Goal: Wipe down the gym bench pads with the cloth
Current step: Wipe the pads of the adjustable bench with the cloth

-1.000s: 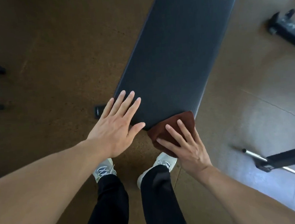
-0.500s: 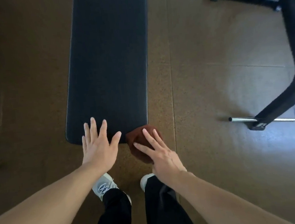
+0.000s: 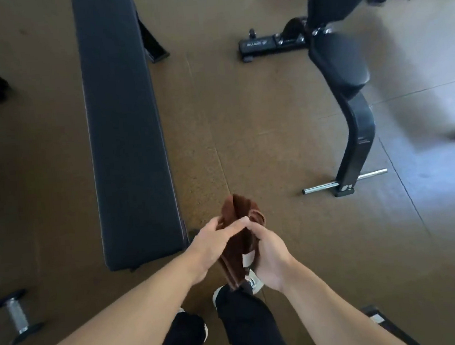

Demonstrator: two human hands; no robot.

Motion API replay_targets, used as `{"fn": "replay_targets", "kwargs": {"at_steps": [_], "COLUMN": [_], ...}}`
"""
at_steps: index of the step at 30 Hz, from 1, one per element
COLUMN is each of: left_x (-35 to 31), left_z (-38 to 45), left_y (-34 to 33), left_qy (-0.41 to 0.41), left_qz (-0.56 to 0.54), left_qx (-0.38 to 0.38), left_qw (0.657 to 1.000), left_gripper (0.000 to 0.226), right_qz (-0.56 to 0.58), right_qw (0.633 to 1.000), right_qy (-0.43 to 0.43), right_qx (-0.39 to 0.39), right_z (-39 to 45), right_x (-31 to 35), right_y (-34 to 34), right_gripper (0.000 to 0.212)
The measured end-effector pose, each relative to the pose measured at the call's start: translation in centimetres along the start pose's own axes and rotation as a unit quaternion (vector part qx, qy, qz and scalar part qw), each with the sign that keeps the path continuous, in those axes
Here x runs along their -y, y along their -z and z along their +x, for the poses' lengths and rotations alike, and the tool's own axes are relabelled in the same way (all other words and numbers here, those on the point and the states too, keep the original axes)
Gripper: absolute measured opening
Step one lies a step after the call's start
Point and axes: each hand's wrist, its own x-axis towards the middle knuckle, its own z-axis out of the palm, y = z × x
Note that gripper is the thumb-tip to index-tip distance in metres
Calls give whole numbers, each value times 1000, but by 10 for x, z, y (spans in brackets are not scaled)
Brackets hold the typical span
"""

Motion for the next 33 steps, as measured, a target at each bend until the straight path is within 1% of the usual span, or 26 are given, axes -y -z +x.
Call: {"fn": "replay_targets", "kwargs": {"at_steps": [2, 3, 5, 7, 9, 11, 13, 14, 15, 16, 17, 18, 19, 20, 22, 23, 24, 27, 29, 30, 31, 33], "left_x": [-26, -36, -54, -69, -86, -105, -123, -130, -137, -144, -153, -163, -171, -178, -197, -208, -221, -264, -292, -304, -315, -336], "left_z": [-13, -18, -24, -24, -22, -18, -13, -10, -5, 0, 4, 6, 8, 11, 19, 25, 32, 51, 64, 73, 82, 96], "left_y": [-20, -27, -35, -39, -42, -45, -45, -48, -50, -54, -60, -66, -74, -81, -92, -97, -101, -103, -96, -91, -85, -72], "left_qy": [-27, -33, -25, -9, -26, -51, -84, -102, -114, -108, -92, -66, -38, -19, -5, 6, 24, 76, 79, 73, 69, 58], "left_qz": [33, 51, 56, 46, 73, 128, 180, 198, 203, 194, 168, 122, 66, 17, -39, -74, -114, -228, -268, -281, -298, -313], "left_qx": [-37, -51, -52, -61, -92, -115, -150, -168, -178, -176, -158, -117, -59, -5, 60, 89, 125, 254, 288, 288, 281, 255], "left_qw": [998, 997, 997, 997, 993, 984, 968, 960, 956, 959, 969, 983, 995, 1000, 997, 993, 985, 937, 916, 912, 910, 913], "left_gripper": [68, 65, 55, 47, 33, 24, 28, 36, 45, 49, 46, 39, 37, 43, 69, 82, 92, 104, 111, 112, 111, 99], "right_qz": [30, 26, 16, -3, -13, -8, -25, -47, -70, -88, -113, -139, -163, -171, -156, -148, -137, -125, -133, -134, -127, -115], "right_qw": [1000, 999, 999, 994, 986, 983, 984, 984, 982, 980, 977, 973, 968, 966, 968, 971, 976, 986, 987, 987, 989, 991], "right_qy": [7, 13, 27, 48, 80, 104, 120, 124, 131, 144, 154, 162, 168, 170, 173, 163, 151, 104, 79, 72, 61, 53], "right_qx": [-6, -14, -38, -93, -143, -153, -128, -119, -115, -103, -98, -90, -91, -89, -91, -93, -81, -32, -42, -44, -46, -46], "right_z": [-26, -38, -61, -81, -95, -109, -124, -131, -136, -139, -141, -140, -140, -140, -132, -129, -123, -103, -78, -67, -58, -41], "right_x": [25, 36, 58, 84, 110, 136, 160, 170, 180, 191, 202, 212, 223, 234, 258, 272, 286, 332, 360, 372, 385, 408], "right_y": [14, 21, 34, 49, 69, 86, 97, 99, 100, 100, 98, 96, 92, 86, 82, 81, 80, 71, 63, 59, 54, 44], "right_gripper": [40, 43, 45, 29, 16, 12, 11, 15, 21, 22, 20, 19, 20, 22, 28, 34, 36, 24, 18, 17, 16, 15]}}
